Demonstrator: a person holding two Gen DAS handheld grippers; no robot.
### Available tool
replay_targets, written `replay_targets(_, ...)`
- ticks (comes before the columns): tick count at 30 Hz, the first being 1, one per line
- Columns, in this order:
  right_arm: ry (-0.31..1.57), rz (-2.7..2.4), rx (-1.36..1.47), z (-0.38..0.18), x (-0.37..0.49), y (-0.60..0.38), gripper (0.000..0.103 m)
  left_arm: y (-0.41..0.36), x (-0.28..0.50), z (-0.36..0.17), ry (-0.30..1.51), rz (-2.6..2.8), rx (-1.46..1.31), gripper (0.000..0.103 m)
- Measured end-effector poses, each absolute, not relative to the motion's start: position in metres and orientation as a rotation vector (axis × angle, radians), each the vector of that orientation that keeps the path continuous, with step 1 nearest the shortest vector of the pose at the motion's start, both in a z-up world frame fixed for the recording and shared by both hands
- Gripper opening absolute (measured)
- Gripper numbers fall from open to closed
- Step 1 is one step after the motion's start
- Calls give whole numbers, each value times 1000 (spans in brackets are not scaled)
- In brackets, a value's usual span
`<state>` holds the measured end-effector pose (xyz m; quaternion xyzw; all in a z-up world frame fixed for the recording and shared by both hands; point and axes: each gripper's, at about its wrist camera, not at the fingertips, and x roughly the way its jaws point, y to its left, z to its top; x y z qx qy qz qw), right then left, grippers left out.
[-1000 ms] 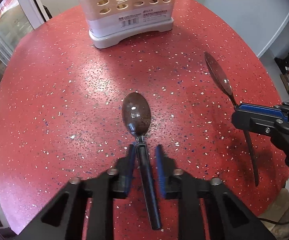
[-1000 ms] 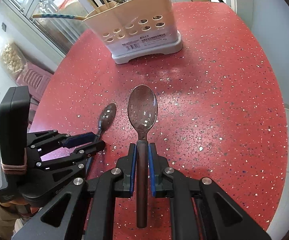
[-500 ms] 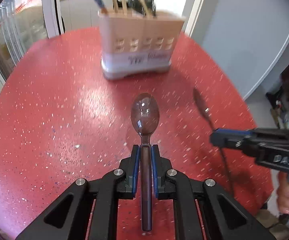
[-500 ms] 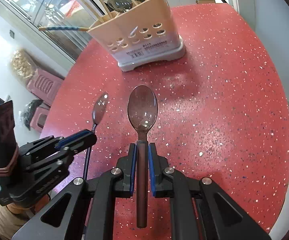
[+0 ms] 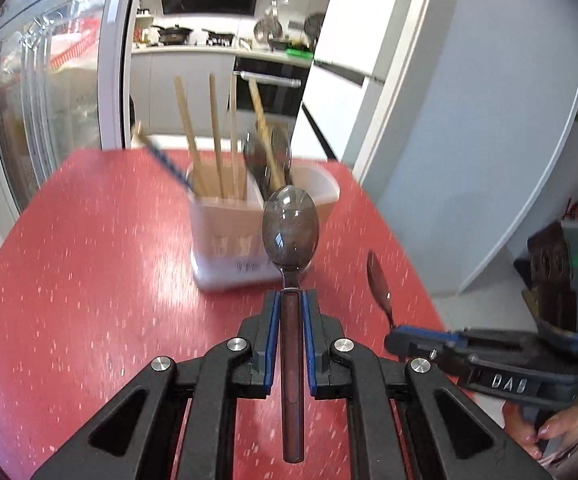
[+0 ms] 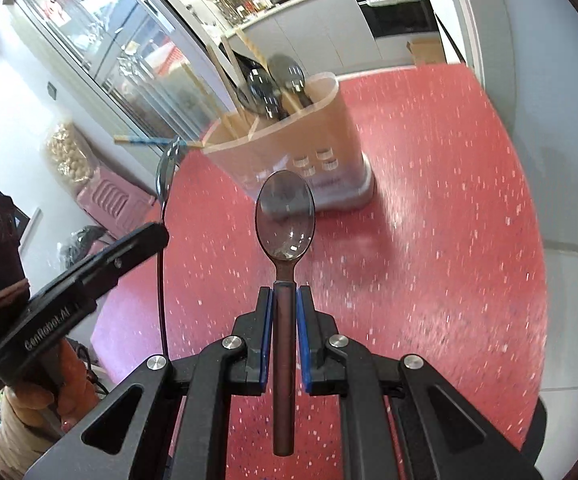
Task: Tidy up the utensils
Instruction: 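Lift both dark spoons and carry them to the beige holder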
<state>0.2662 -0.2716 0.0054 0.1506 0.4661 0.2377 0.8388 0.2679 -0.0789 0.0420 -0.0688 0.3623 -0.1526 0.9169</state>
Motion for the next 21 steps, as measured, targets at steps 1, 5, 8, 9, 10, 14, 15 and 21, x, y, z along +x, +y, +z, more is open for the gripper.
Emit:
replay_targets(1,971,504,310,12,270,-272,13,-78,271,48,732,-309,-150,39)
replay_targets(5,937,503,301,28,285,-274,13,-77,290,63,686,-284,-176,39)
replay_targets(8,909,501,286,41,299,-274,13,-75,307,73,644,-255,-200,39)
replay_targets(9,898,501,283,45,304,-273,13,-74,313,76,628,-245,-203,39)
replay_targets(10,890,502,280,48,309,-272,13,-73,320,81,609,-231,-205,39)
replay_targets(14,838,510,267,68,335,-267,13,-72,344,93,549,-193,-210,39)
replay_targets(15,825,514,267,73,342,-266,13,-72,350,94,537,-184,-211,39)
replay_targets(21,742,531,250,90,377,-257,12,-73,382,91,479,-109,-212,39)
